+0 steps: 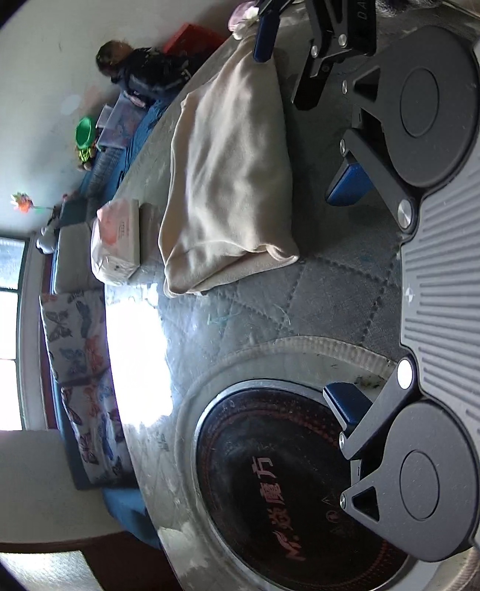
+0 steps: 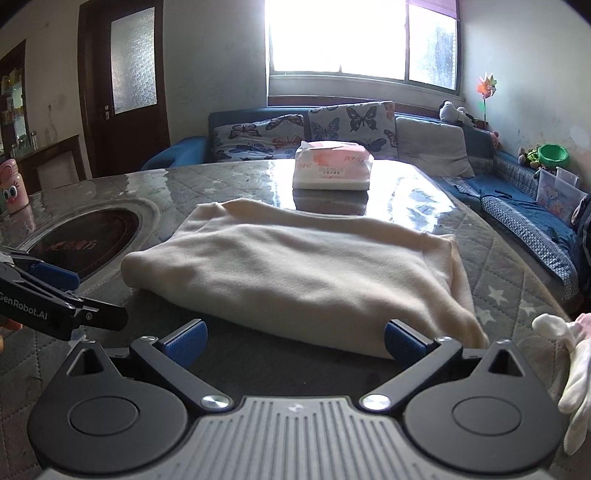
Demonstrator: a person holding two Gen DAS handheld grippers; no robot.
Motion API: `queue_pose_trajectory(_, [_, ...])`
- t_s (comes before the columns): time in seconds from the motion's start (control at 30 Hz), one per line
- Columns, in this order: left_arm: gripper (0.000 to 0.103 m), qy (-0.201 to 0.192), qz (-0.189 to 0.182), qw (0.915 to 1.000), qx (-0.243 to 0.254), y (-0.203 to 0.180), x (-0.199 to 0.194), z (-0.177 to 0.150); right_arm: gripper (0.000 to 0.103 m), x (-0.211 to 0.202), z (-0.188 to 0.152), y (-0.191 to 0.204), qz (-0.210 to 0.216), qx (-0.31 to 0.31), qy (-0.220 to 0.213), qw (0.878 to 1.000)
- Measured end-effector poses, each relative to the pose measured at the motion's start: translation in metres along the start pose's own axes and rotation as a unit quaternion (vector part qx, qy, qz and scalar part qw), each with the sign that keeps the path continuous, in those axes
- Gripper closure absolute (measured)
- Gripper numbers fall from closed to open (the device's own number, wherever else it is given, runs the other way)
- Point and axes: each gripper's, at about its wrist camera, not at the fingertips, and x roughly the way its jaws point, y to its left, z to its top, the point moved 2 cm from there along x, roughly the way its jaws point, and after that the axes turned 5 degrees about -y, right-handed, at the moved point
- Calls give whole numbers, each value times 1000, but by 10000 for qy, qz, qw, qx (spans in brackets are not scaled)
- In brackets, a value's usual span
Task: Fold clothes
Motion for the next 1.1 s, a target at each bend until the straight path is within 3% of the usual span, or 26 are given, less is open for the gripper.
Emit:
queue_pose_trajectory(0.4, [0, -603, -31, 9976, 334, -2, -5, -16, 0, 4, -2, 5, 44, -28, 43, 10000])
queue_pose_trajectory(1.1, [0, -650, -41, 9973, 341, -2, -2, -16, 0, 14, -5, 7, -133, -146, 280, 9994])
